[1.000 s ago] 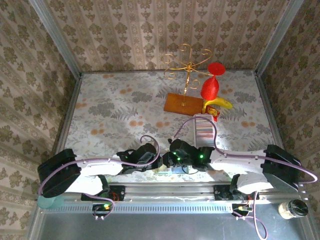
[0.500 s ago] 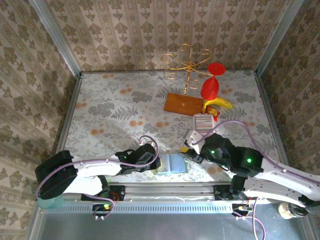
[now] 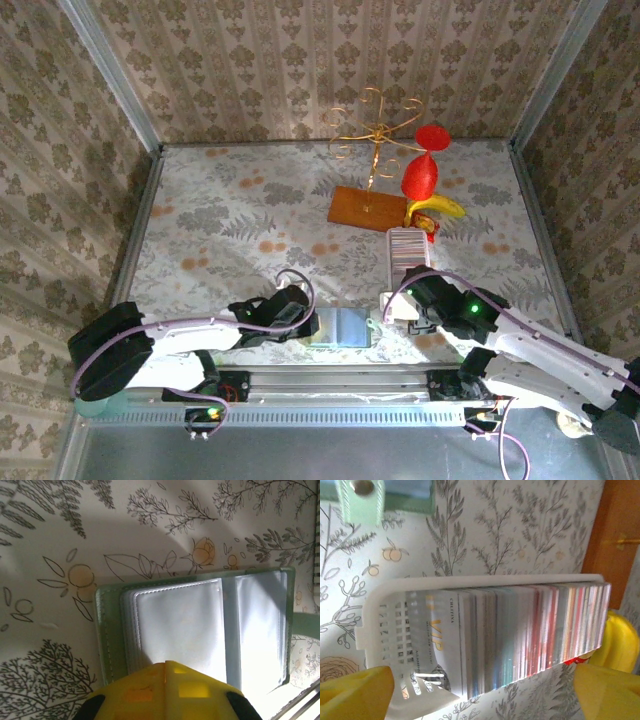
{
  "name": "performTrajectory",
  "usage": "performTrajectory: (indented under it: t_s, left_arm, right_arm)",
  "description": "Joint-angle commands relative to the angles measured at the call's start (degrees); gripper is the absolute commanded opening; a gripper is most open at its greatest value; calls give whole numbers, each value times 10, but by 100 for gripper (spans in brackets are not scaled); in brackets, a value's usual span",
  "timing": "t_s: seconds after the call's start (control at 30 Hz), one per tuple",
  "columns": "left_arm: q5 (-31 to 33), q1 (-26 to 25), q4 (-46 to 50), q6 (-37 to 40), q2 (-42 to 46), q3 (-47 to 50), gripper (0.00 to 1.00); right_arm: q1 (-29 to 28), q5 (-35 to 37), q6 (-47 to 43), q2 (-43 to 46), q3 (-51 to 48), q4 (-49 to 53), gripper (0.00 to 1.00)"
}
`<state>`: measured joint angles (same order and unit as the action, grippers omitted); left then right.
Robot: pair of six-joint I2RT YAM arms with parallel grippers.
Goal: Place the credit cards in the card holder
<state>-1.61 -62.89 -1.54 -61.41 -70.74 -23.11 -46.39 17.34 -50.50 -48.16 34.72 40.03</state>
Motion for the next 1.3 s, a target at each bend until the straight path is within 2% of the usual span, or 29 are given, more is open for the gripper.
performTrajectory:
  t_s: [0.0,0.33,0.63,0.73,1.03,1.27]
  left_arm:
    - [0,13,39,22,4,17,0]
    - [-24,20,22,27,-13,14,0]
    - [-32,17,10,16,-12,26,0]
    - [-28,16,9,13,-8,28,0]
    - [-26,11,6,9,-8,29,0]
    - [-22,5,5,5,-11,26,0]
  right_arm:
    - [17,14,-58,-20,-19,-58,96]
    - [46,17,-93,-81,-53,-158,98]
    - [60,26,-111,-140,-47,-182,91]
    - [67,33,-120,-153,-47,-189,87]
    - [72,28,-128,-139,-30,-161,61]
    - [70,19,-124,-121,-34,-146,50]
